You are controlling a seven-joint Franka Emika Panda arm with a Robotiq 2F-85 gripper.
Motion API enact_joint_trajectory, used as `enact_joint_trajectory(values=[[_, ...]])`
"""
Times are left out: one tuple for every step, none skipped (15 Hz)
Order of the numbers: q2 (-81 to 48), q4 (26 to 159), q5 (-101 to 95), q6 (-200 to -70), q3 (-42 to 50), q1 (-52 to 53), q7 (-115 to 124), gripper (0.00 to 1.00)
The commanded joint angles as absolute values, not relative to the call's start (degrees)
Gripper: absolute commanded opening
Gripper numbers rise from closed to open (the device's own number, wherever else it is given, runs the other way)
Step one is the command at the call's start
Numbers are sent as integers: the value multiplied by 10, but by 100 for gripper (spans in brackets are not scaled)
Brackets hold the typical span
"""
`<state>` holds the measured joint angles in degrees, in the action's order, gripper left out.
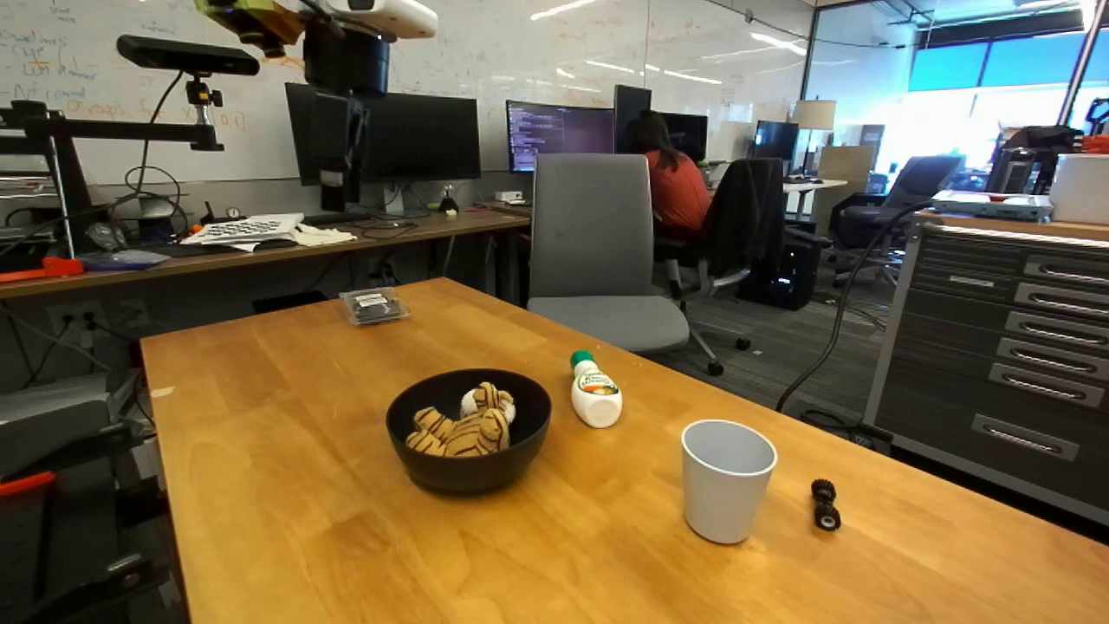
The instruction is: Pick up the tiger plush toy and place it in the black bowl
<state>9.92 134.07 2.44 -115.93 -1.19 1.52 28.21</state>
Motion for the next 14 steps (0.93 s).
enact_joint_trajectory(values=[[125,1339,34,-1096,-13,16,172,100],[127,1340,29,-1085,-14,16,150,100],[129,1341,28,-1073,-14,17,128,100],[130,1340,31,-1060,-14,18,108,100],[130,1338,33,-1045,-14,18,95,100],[116,1340,26,-1074,-17,11,130,100],[117,1340,26,-1066,-16,11,118,100],[117,1340,26,-1062,-16,12,112,100],[117,1340,26,-1061,-16,12,108,100],[117,1340,26,-1061,-16,12,106,100],[117,1340,26,-1060,-16,12,104,100],[117,1340,26,-1060,-16,12,103,100],[117,1340,26,-1060,-16,12,103,100],[117,1340,26,-1060,-16,12,103,100]])
